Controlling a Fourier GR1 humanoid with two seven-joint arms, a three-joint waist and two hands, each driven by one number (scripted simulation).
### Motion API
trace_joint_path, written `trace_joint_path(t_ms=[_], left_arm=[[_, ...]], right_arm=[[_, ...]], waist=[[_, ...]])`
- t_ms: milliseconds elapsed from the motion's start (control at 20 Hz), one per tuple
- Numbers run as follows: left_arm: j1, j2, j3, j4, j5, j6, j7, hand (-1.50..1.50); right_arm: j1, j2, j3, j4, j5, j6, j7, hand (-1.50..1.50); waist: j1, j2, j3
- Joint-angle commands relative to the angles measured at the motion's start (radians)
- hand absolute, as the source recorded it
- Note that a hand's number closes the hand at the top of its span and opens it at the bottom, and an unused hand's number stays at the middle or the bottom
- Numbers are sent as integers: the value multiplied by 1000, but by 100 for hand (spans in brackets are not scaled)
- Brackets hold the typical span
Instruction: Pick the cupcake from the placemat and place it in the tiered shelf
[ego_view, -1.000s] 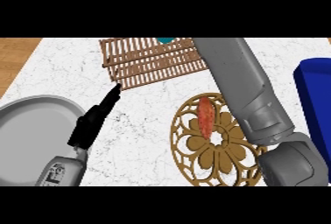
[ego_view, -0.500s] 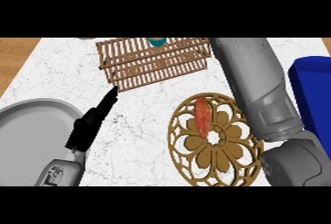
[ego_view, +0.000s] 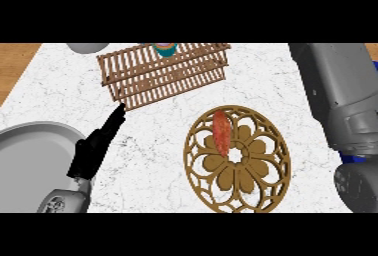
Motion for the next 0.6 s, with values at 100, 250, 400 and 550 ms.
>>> trace_joint_path(t_ms=[100, 250, 400, 550], left_arm=[[119, 19, 27, 39, -4, 9, -14, 0], [121, 8, 13, 60, -20, 10, -44, 0], [133, 39, 39, 35, 0, -16, -40, 0], [90, 36, 51, 5, 4, -5, 42, 0]], right_arm=[[101, -137, -13, -36, -45, 164, -25, -150], [159, -173, -7, -69, -64, 241, -61, -150], [242, -216, -14, -99, -96, 337, -116, -150], [281, -246, 10, -160, -107, 422, -86, -150]], waist=[[-23, -4, -12], [-31, -4, -12], [-31, -5, -12], [-41, -11, -12]])
